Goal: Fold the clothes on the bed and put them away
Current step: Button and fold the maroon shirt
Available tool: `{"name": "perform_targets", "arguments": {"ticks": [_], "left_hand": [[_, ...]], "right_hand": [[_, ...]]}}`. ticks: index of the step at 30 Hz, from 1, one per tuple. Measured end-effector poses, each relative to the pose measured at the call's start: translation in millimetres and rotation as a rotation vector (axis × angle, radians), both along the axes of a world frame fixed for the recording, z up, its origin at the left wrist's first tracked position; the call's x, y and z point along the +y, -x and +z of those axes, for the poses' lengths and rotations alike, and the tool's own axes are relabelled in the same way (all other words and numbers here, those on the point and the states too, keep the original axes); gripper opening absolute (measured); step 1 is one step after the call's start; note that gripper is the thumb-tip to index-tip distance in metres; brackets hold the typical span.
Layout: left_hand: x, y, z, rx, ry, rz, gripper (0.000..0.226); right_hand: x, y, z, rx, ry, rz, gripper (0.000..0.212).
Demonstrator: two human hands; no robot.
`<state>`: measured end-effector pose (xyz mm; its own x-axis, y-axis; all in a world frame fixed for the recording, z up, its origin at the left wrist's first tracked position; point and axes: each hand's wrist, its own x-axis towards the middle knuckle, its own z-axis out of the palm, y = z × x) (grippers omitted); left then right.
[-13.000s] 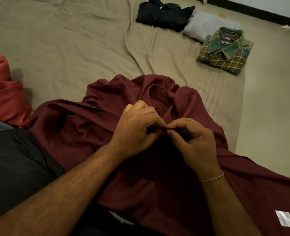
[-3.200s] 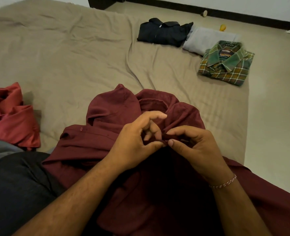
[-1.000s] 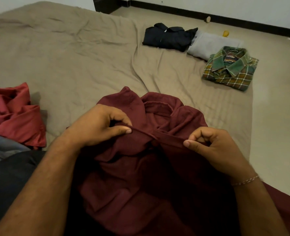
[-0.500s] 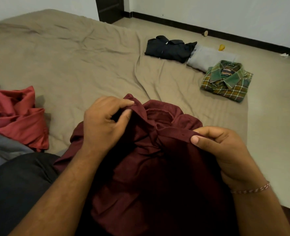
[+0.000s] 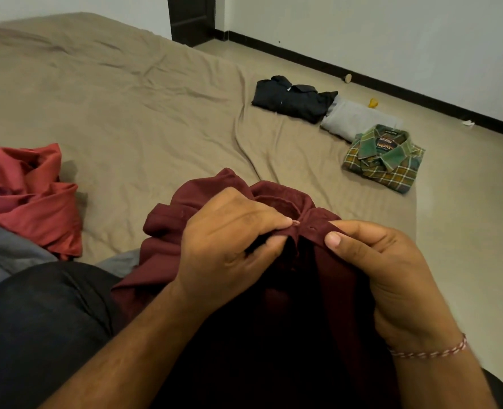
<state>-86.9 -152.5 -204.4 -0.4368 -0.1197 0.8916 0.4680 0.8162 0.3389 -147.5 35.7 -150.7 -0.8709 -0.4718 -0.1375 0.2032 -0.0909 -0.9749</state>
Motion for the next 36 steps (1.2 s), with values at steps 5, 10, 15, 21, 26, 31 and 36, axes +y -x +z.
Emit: {"name": "perform_targets", "arguments": {"ticks": [5,10,15,21,26,31,36], "left_hand": [[3,-2,1,0.013,0.010,-0.045,0.004],[4,-3,0,0.008,0.025,-0.058,0.006],[3,-2,-4,-0.045,0.043,-0.086,0.003],[3,-1,-10,-0.121,0.016,-0.133,0.002],[2,0,-13,-0.194,-0.024,-0.163,0.001],[6,0,-10,-0.291,-0.133,-0.228,0.007],[5,0,-8,-0.410,-0.276,-0.315,0.014]], "right_hand": [[-9,-8,-2,0.032,0.011,0.024,0.019],[-9,-9,-3,0.105,-0.010,0.015,0.019],[-8,-7,-5,0.327,-0.117,-0.009,0.014],[-8,-5,-13,0.395,-0.163,0.011,0.018],[-7,-1,-23,0.353,-0.129,0.014,0.015],[-6,1,-26,0.399,-0.114,-0.006,0.016],[-4,4,-27,0.470,-0.154,0.002,0.018]]}}
